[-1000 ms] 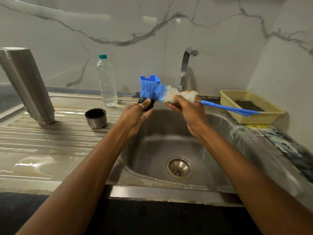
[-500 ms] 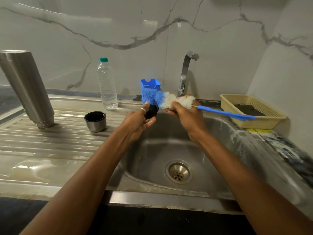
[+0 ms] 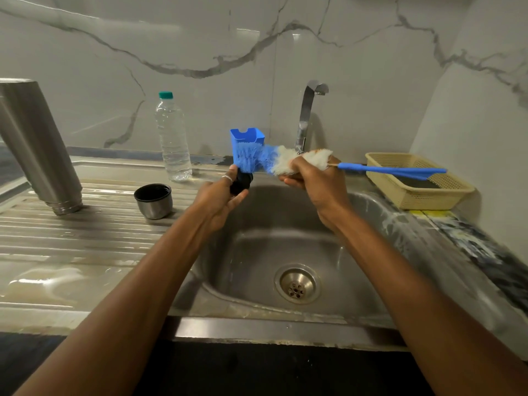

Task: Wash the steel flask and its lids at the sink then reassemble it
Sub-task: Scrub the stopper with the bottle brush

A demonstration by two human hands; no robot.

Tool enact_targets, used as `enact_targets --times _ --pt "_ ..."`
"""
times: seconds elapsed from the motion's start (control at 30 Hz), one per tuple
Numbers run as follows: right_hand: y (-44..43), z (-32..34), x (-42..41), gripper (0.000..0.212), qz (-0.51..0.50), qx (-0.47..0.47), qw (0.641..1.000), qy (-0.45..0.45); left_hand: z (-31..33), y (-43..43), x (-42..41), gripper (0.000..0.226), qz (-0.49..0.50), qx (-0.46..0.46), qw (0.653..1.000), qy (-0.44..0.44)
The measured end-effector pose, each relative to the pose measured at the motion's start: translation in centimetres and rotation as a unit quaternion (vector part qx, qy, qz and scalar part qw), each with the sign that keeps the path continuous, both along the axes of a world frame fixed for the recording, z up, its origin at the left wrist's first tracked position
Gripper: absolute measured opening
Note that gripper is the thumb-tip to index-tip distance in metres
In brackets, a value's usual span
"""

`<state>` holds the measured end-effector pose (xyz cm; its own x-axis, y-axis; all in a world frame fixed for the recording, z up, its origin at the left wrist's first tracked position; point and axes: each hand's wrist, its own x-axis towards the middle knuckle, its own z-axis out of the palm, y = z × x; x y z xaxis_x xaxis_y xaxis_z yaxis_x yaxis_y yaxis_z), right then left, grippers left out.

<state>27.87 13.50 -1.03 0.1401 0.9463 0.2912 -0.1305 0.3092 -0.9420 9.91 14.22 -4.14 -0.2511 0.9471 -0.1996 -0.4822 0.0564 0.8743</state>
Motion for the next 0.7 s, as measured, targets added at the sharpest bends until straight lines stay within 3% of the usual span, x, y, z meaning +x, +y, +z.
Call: enact_targets --times 0.13,0.27,0.43,0.6,0.7 --pt "-0.3 -1.4 -1.0 0.012 0.029 -0.021 0.998 -0.045 0.0 -0.4 1.4 0.023 -0.008 -0.010 1.000 0.016" --pt "0.3 -0.6 0.3 0.005 0.019 -0.031 0.999 -0.005 0.3 -0.6 0.6 0.012 0.002 -0.016 1.000 -0.004" --pt "-0.1 -1.6 -0.6 0.006 0.043 -0.044 0.998 -0.021 0.2 -0.7 1.1 0.025 -0.009 -0.025 1.000 -0.007" --pt "0.2 -0.5 0.3 0.005 0.032 -0.037 0.999 -0.005 0.7 -0.8 0.4 0.013 0.002 -0.026 0.999 -0.022" --pt "-0.3 -1.1 -0.5 0.008 0.026 -0.039 0.998 -0.038 0.7 -1.0 1.4 0.029 -0.018 -0.017 1.000 -0.010"
